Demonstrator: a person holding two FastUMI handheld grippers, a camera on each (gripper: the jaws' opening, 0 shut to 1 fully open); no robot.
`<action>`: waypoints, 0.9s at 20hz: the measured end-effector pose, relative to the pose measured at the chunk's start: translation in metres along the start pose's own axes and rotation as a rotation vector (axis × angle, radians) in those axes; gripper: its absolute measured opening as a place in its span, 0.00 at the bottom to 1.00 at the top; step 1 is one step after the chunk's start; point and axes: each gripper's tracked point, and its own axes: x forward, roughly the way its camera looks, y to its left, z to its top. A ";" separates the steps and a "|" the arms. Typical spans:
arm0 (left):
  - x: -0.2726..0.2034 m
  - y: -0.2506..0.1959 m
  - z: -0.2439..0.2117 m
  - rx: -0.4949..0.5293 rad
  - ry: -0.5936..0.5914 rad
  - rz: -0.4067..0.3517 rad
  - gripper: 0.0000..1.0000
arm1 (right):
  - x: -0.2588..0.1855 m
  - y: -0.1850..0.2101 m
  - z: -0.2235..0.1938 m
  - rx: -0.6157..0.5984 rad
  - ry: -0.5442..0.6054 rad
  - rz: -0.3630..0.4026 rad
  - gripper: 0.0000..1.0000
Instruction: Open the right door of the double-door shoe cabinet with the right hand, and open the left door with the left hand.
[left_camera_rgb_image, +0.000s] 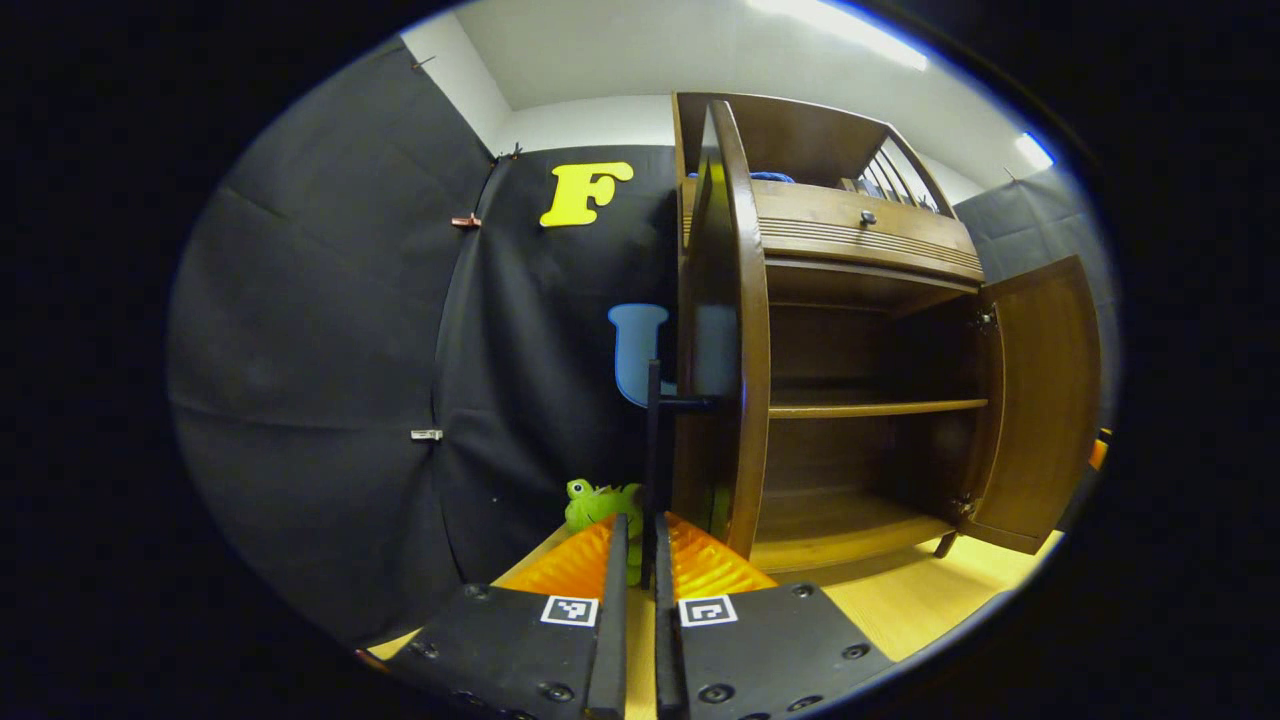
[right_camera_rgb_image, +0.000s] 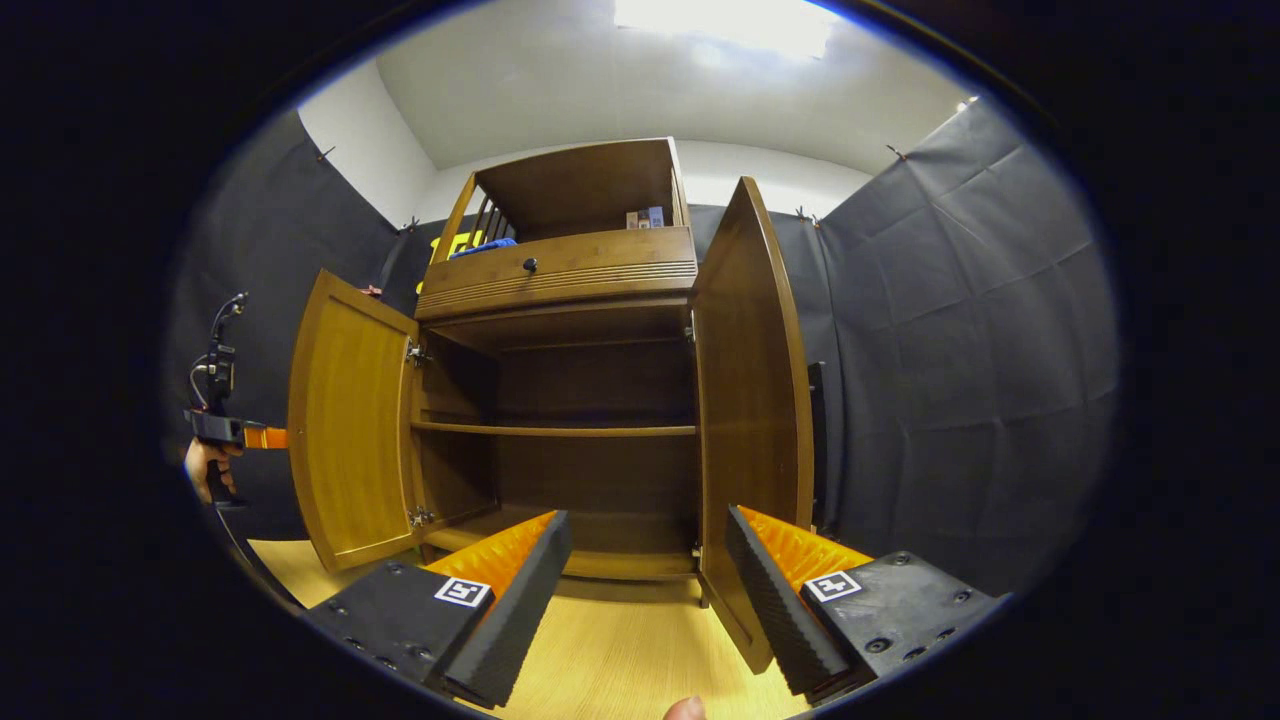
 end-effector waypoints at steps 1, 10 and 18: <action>-0.001 0.001 0.000 0.006 0.000 0.000 0.16 | 0.001 0.000 -0.001 0.002 0.000 -0.003 0.98; -0.018 0.001 0.011 0.043 -0.060 0.014 0.16 | 0.005 0.003 0.002 -0.016 -0.008 -0.002 0.98; -0.071 -0.052 0.010 0.039 -0.096 -0.059 0.31 | 0.008 0.007 0.006 -0.007 -0.020 0.005 0.98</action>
